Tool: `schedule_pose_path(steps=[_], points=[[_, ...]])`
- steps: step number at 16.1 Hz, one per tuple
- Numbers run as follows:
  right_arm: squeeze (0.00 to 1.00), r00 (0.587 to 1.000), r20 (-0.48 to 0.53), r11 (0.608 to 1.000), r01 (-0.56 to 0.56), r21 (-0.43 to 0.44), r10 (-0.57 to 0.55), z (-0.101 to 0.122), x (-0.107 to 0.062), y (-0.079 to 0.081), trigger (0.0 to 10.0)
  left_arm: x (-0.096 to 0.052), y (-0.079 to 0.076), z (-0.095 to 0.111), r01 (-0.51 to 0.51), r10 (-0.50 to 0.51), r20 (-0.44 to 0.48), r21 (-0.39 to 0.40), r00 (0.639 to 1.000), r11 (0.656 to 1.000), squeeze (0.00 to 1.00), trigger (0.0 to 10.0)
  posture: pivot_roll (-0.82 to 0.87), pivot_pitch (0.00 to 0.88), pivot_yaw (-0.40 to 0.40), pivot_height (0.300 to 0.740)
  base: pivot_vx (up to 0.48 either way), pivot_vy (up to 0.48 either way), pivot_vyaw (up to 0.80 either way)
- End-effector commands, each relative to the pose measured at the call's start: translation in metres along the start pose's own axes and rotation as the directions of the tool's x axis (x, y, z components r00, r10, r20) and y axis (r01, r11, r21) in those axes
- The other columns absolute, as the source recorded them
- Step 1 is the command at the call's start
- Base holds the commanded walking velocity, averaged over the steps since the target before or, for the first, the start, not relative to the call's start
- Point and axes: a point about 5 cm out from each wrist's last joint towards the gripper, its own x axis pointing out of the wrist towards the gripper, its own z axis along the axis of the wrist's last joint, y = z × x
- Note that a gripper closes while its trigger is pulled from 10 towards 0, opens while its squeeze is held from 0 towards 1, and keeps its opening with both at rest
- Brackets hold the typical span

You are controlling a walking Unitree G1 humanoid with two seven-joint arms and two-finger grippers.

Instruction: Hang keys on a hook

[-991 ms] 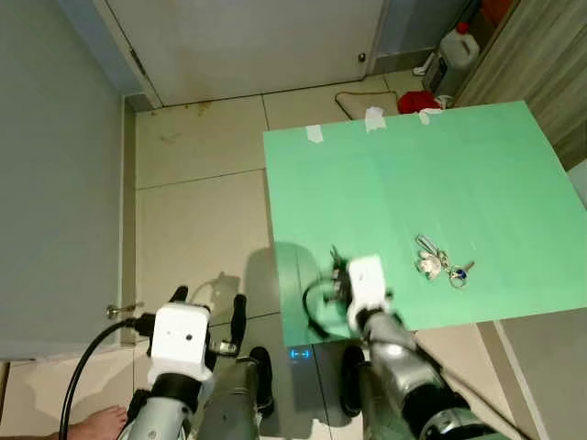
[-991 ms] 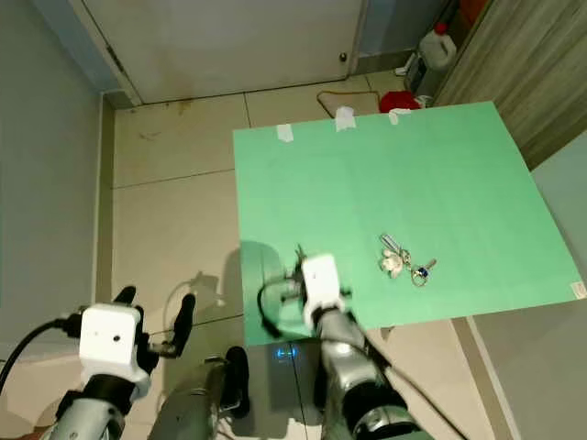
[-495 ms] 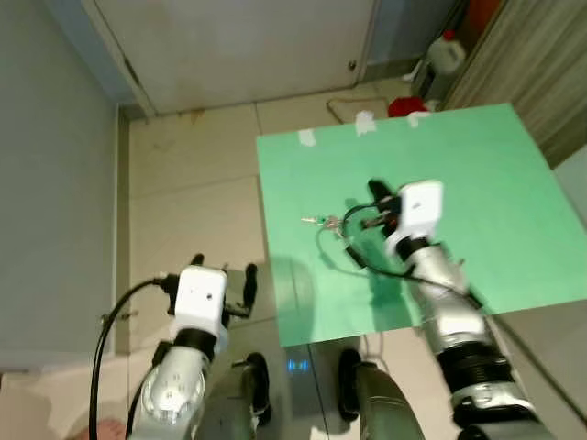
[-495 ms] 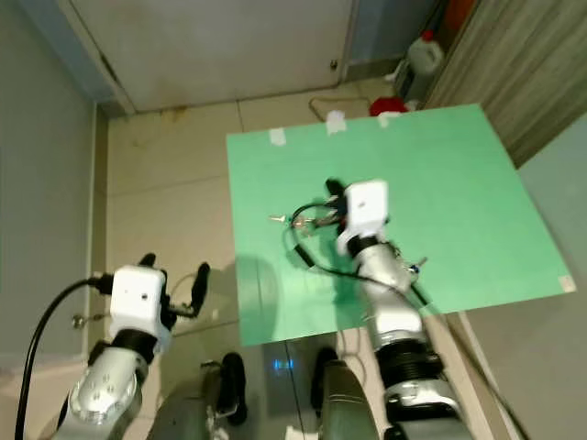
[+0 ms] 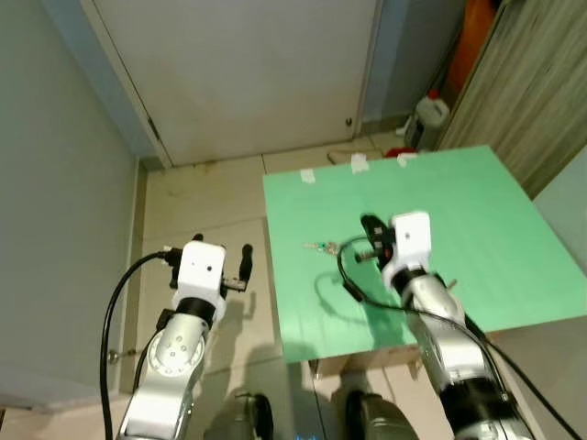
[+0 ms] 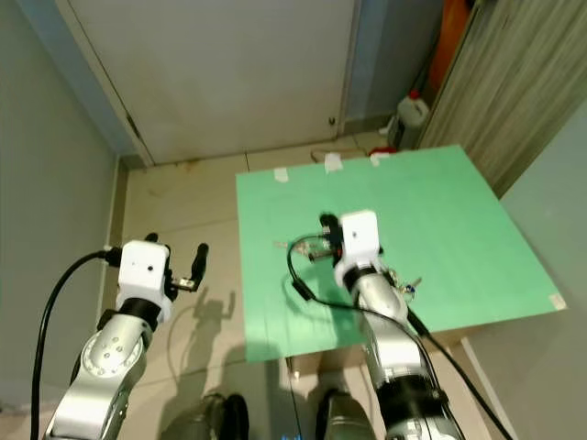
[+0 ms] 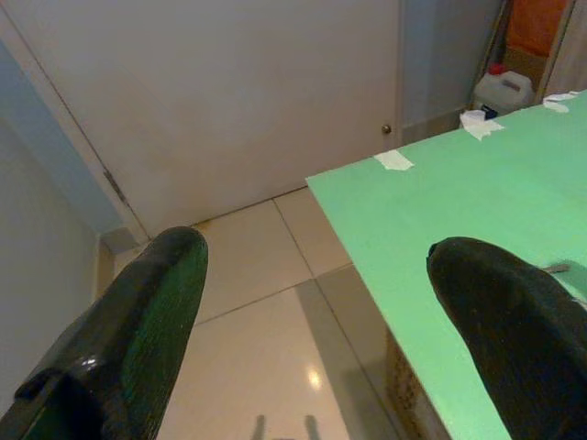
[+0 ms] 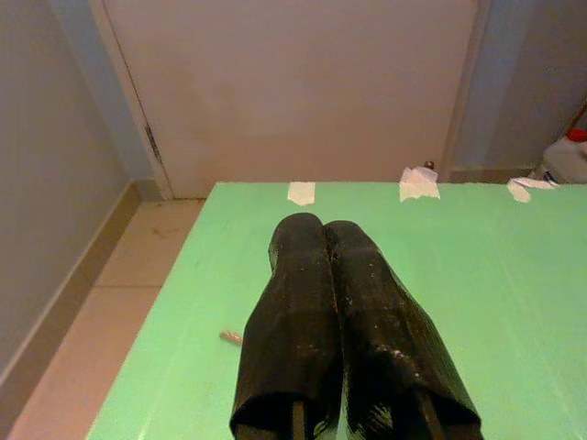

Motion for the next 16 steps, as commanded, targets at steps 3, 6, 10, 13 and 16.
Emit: schedule_pose_path(steps=[3, 6, 10, 13, 16], points=[[0.00, 1.000, -0.024, 1.000, -0.012, -0.004, 0.012, -0.006, -0.004, 0.008, 10.0, -0.004, 0.000, -0.010, 0.021, -0.022, -0.030, -0.024, 0.999, 0.999, 0.00, 10.0, -0.07, 0.080, 0.072, 0.740, 0.000, 0.257, 0.00], [0.00, 0.998, -0.056, 1.000, -0.016, -0.002, 0.015, -0.011, -0.006, 0.008, 10.0, -0.007, 0.001, -0.009, 0.045, -0.045, -0.012, -0.017, 0.999, 0.999, 0.00, 10.0, -0.06, 0.078, 0.071, 0.740, 0.000, 0.480, -0.44], [0.00, 0.998, -0.065, 1.000, -0.010, -0.002, 0.010, -0.014, -0.008, 0.008, 10.0, -0.007, 0.000, -0.012, 0.081, -0.081, -0.019, -0.024, 0.997, 0.996, 0.00, 10.0, -0.06, 0.075, 0.075, 0.740, 0.000, 0.480, -0.78], [0.00, 0.997, -0.079, 1.000, 0.001, -0.002, -0.001, -0.019, -0.013, 0.004, 10.0, -0.007, -0.001, -0.011, 0.103, -0.103, -0.013, -0.015, 0.995, 0.995, 0.00, 10.0, -0.07, 0.080, 0.080, 0.740, 0.000, 0.455, -0.78], [0.00, 0.994, -0.108, 1.000, 0.015, -0.014, -0.017, -0.025, -0.019, -0.002, 10.0, -0.013, 0.005, -0.017, 0.101, -0.101, -0.037, -0.002, 0.994, 0.995, 0.00, 10.0, -0.06, 0.089, 0.081, 0.740, 0.301, 0.375, -0.78]])
